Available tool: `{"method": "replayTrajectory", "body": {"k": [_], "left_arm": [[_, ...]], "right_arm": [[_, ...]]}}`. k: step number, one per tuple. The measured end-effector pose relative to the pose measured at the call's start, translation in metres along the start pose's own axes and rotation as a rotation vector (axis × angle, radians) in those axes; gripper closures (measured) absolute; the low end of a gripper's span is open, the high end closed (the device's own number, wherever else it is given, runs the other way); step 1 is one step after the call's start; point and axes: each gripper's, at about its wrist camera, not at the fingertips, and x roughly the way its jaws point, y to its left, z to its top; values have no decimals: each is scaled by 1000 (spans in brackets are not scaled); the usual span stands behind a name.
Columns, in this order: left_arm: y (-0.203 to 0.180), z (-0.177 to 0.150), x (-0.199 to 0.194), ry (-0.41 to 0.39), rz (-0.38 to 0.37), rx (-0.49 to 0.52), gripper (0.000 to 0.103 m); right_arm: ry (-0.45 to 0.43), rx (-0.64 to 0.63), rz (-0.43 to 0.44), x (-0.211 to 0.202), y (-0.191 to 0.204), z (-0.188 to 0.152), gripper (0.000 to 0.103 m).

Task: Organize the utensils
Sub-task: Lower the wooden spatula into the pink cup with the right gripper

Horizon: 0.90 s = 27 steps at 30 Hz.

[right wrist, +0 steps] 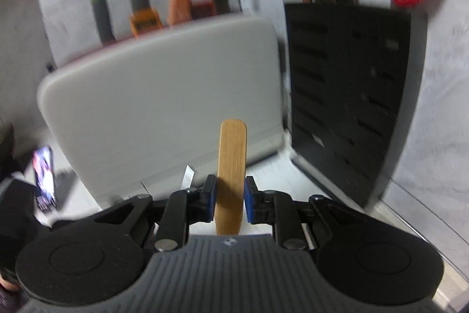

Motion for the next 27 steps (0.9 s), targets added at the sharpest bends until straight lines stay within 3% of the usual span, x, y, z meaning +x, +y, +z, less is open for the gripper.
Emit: {"method": "replayTrajectory", "body": {"k": [4,8,17,27], "left_arm": [[0,0,0,0,-1,-3,9],[0,1,0,-1,0,-4,10],[2,1,0,-1,-9,-10,10],[2,1,1,0,-7,-18,11]], "right_arm": [[-162,0,4,-15,19,-3,86],[-230,72,13,-16,26,-6,86],[-277,101,3,7,34,-28,86],[-281,54,10,-2,41,-46,86]]}}
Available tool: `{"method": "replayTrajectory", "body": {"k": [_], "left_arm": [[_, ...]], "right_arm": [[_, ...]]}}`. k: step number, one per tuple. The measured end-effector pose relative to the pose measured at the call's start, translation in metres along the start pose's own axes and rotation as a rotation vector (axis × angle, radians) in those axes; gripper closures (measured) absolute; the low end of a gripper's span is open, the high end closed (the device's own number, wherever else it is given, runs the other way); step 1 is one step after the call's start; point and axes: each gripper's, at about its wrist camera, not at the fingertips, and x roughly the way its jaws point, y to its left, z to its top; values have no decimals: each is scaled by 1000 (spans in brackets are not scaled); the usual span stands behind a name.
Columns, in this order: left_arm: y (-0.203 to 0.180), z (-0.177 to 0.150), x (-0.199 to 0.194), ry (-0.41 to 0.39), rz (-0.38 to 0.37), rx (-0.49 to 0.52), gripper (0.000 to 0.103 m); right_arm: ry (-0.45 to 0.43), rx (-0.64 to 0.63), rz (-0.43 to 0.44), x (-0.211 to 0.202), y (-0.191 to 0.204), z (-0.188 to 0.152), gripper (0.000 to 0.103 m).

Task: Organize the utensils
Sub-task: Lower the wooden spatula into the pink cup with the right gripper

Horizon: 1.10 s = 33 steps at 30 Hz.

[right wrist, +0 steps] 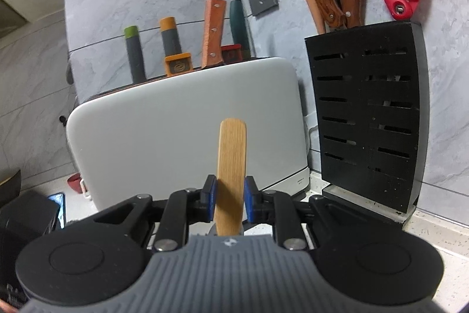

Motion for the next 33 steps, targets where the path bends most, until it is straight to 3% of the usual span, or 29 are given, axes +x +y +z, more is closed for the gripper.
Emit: {"method": "replayTrajectory", "body": {"k": [16,18,25,31,33], "left_arm": [[1,1,-1,18,3,-17,11],[1,2,0,21,5,-19,11],[0,3,1,23,6,-18,11],[0,3,1,22,6,-18,11],[0,2,1,22,6,-19,11]], "right_arm": [[95,-49,41,-28,1,-31,86],[120,-56,51,-25,2,-34,103],[199,-77,59,-16,3,-43,103],[167,-37,51,-21,-5,-34,95],[149,-14,33,-21,-10,-30,74]]}}
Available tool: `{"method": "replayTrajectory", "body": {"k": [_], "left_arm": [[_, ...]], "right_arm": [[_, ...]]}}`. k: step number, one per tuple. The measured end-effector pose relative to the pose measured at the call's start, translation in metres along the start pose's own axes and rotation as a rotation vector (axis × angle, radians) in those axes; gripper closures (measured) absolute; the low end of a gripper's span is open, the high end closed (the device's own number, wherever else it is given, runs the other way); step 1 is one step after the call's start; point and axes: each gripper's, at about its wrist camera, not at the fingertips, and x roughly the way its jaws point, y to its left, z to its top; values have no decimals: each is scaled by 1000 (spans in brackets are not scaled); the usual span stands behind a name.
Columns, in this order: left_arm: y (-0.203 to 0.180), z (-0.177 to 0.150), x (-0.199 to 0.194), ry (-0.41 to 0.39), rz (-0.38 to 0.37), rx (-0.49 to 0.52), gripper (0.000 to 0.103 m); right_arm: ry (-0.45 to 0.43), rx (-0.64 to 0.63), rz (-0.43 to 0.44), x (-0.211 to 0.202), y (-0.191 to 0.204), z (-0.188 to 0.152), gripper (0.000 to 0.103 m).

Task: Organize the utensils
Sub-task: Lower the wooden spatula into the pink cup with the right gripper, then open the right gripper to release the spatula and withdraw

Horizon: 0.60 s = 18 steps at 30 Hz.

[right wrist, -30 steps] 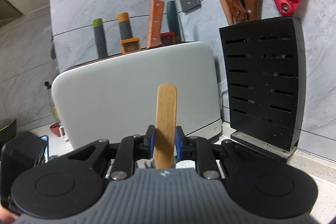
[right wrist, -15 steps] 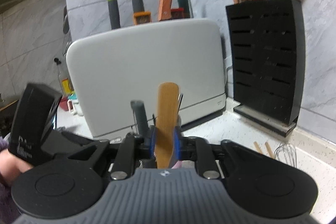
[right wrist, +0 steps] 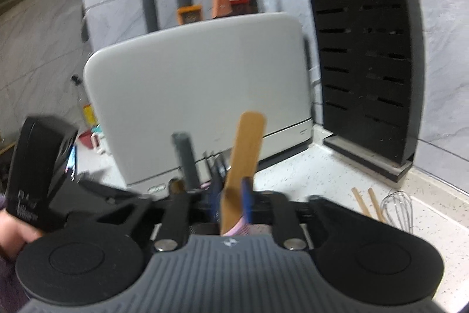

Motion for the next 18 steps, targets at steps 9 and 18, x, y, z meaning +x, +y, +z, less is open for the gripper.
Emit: {"method": "replayTrajectory", "body": {"k": [9,18], "left_arm": [[-1,2,1,4,5,1,11],[-2,-1,1,-9,12,-8,12]], "right_arm": [[42,175,72,23,-32,5,68],[67,148,113,38,-19,6,82]]}}
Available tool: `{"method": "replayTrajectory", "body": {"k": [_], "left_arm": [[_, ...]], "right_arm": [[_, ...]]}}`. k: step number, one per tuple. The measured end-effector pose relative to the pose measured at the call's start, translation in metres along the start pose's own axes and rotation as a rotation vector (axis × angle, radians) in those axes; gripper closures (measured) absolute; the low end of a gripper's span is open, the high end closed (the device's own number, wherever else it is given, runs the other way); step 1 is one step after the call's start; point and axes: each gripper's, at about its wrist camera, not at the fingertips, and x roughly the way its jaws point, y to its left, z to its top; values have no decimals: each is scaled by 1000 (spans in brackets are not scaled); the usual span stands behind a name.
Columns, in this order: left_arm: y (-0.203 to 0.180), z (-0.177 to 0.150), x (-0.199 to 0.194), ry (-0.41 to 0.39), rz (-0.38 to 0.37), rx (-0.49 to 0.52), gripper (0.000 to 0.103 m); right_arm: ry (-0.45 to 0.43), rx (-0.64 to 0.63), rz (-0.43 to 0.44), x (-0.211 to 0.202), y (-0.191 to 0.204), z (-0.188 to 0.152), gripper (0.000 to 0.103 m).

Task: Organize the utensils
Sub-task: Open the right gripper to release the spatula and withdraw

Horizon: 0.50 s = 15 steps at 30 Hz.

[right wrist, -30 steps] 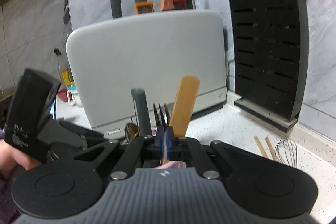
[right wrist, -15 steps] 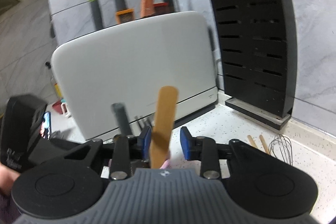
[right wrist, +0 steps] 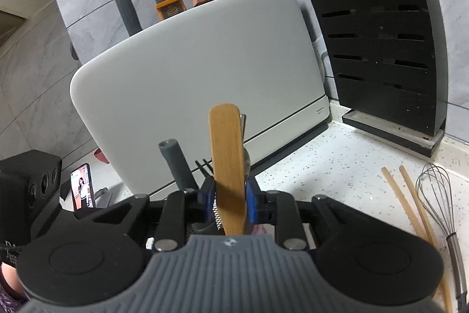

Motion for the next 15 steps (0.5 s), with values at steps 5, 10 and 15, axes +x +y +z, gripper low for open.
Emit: {"method": "replayTrajectory", "body": {"k": [5,10,15], "left_arm": [[1,-2,-2,-5,1,0,12],[2,-2,-3,-4,-1,1,12],[3,-2,-3,-2,-6,2,12]], "right_arm": [[1,-70,-7,-6,11,-5,83],[-5,-89,-35,-10,14,-7,80],[-49,-66,-42,-22,8,-2,58]]}}
